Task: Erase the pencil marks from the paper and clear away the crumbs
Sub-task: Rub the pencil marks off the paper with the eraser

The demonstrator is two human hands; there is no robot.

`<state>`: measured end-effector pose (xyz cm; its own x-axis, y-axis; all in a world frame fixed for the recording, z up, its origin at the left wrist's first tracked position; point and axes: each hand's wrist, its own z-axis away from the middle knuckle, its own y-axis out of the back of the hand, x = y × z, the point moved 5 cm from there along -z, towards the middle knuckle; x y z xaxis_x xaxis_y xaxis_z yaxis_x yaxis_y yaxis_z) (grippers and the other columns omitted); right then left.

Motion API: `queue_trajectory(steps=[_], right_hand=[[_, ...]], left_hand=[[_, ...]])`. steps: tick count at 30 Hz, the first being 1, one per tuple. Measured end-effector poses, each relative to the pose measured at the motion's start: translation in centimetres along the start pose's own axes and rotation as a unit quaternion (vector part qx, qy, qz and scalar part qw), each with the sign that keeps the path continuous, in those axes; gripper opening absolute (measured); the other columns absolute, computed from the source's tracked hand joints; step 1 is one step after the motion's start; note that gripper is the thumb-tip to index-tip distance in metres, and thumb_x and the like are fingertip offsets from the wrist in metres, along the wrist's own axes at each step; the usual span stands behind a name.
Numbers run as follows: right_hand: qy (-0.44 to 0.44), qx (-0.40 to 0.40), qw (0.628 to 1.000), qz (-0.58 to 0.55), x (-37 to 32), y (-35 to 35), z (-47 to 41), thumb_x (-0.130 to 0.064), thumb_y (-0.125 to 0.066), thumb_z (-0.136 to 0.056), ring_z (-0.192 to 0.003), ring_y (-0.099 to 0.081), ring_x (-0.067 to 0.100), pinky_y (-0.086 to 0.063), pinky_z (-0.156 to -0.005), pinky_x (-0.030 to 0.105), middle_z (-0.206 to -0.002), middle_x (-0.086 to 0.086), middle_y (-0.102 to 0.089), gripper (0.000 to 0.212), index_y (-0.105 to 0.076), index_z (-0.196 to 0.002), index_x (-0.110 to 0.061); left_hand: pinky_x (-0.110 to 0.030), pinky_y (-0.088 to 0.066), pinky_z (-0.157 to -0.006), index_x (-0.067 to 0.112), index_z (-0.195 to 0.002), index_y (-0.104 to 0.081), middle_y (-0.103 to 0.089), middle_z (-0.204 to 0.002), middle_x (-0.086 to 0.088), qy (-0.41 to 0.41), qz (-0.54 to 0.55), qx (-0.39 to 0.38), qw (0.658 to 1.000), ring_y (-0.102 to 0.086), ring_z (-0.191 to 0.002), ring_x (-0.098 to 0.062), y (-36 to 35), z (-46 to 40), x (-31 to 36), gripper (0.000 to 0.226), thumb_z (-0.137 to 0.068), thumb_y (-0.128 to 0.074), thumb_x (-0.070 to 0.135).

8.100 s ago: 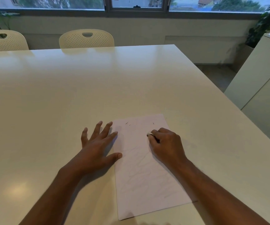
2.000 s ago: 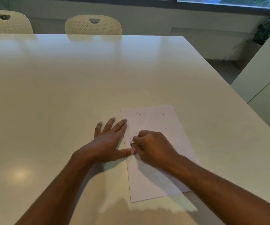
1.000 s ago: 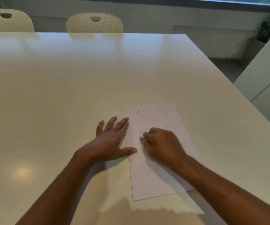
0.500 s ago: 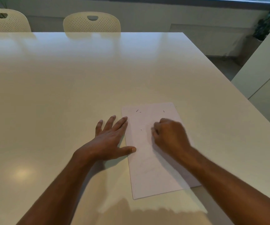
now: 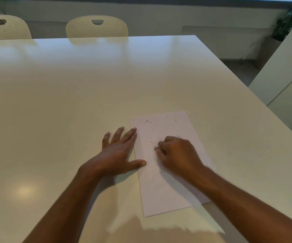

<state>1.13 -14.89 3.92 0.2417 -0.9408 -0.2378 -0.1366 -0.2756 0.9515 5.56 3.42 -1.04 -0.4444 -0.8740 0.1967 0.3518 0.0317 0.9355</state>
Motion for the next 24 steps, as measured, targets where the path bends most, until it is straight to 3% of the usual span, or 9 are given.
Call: queue_trajectory(steps=[4,6,9,14,20,24], right_hand=[[-0.109,0.043,0.992,0.051,5.2,1.4,-2.2,-0.026,-0.057,-0.088,-0.069,-0.064,0.031,-0.036,-0.057,0.029,-0.074,0.007,-0.063,0.023,-0.07,-0.074,-0.013],[-0.056,0.039,0.997,0.032,2.6,1.0,-1.2,-0.021,-0.06,-0.084,-0.06,-0.061,0.031,-0.035,-0.052,0.027,-0.067,0.005,-0.059,0.02,-0.067,-0.068,-0.013],[0.029,-0.026,0.999,-0.017,-1.2,-0.2,1.1,-0.023,-0.059,-0.088,-0.052,-0.054,0.023,-0.043,-0.048,0.029,-0.063,-0.001,-0.054,0.023,-0.065,-0.067,-0.016],[-0.083,0.053,0.995,0.031,5.0,1.5,-2.0,-0.023,-0.059,-0.087,-0.063,-0.062,0.028,-0.038,-0.055,0.028,-0.069,0.003,-0.06,0.021,-0.07,-0.071,-0.014],[0.05,-0.015,0.999,-0.01,-0.3,0.4,1.1,-0.02,-0.064,-0.084,-0.049,-0.054,0.026,-0.041,-0.045,0.027,-0.06,0.0,-0.052,0.024,-0.061,-0.061,-0.015],[-0.057,0.055,0.996,0.031,5.1,1.3,-2.1,-0.022,-0.061,-0.085,-0.058,-0.059,0.029,-0.037,-0.052,0.028,-0.063,-0.001,-0.049,0.021,-0.066,-0.065,-0.014]], left_hand=[[-0.053,0.018,-0.118,0.024,-0.158,0.016,0.029,-0.161,0.016,-0.001,0.003,0.0,1.0,0.035,-0.145,-0.015,0.0,0.2,0.0,0.106,-0.085,-0.035,0.082],[-0.052,0.018,-0.118,0.023,-0.158,0.015,0.028,-0.161,0.016,-0.001,0.001,0.0,1.0,0.034,-0.146,-0.015,0.0,0.1,0.0,0.107,-0.084,-0.034,0.083],[-0.051,0.017,-0.119,0.023,-0.158,0.014,0.028,-0.162,0.015,-0.001,0.001,0.002,1.0,0.034,-0.146,-0.015,0.0,0.1,0.0,0.106,-0.086,-0.037,0.081],[-0.051,0.018,-0.119,0.023,-0.158,0.014,0.028,-0.162,0.016,-0.003,0.008,0.0,1.0,0.035,-0.145,-0.014,0.4,0.5,0.3,0.104,-0.087,-0.038,0.079],[-0.051,0.017,-0.119,0.024,-0.158,0.013,0.028,-0.162,0.016,-0.001,0.005,-0.003,1.0,0.035,-0.145,-0.013,0.4,0.4,0.2,0.105,-0.087,-0.039,0.079],[-0.051,0.017,-0.119,0.025,-0.159,0.012,0.028,-0.161,0.018,-0.008,0.014,-0.001,1.0,0.035,-0.145,-0.011,0.3,0.4,0.1,0.105,-0.085,-0.038,0.082]])
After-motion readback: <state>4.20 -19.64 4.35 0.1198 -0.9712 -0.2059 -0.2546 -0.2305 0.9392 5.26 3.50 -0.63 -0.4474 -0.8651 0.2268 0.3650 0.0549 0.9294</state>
